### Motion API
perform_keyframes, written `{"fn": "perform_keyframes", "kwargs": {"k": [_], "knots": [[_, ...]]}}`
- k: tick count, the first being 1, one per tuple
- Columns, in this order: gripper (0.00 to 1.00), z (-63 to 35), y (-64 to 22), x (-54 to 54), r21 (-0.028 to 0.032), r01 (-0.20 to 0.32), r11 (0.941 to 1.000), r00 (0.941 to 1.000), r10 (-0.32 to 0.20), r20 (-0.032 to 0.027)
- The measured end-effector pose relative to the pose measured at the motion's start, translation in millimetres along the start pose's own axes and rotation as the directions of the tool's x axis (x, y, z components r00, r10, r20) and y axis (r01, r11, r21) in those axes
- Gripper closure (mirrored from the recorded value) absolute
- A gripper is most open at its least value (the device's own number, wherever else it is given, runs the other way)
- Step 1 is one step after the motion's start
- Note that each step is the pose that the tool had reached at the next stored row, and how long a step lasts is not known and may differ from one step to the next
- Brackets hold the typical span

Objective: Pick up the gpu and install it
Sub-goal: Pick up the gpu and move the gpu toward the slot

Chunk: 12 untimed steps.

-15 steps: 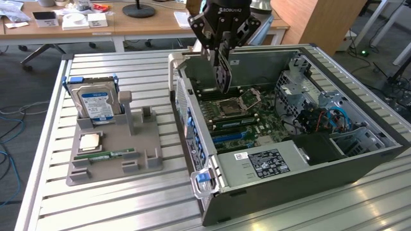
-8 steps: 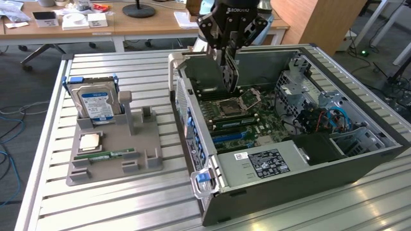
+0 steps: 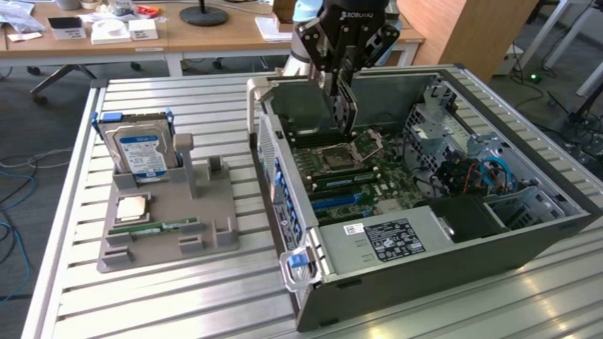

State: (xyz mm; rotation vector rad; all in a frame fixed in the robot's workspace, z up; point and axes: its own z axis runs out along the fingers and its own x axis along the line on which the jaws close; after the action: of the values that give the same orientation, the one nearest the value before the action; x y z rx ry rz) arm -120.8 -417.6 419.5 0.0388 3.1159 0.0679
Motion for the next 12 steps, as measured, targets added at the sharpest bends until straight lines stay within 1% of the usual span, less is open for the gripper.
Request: {"fn": "perform_keyframes", "kwargs": {"k": [6,12], "knots": [[0.74,0.0,0.0,-0.2,0.0000,0.000,1.0000,1.0000,0.000,0.0000],[0.74,0.2,0.2,-4.9,0.0000,0.000,1.0000,1.0000,0.000,0.0000]]}}
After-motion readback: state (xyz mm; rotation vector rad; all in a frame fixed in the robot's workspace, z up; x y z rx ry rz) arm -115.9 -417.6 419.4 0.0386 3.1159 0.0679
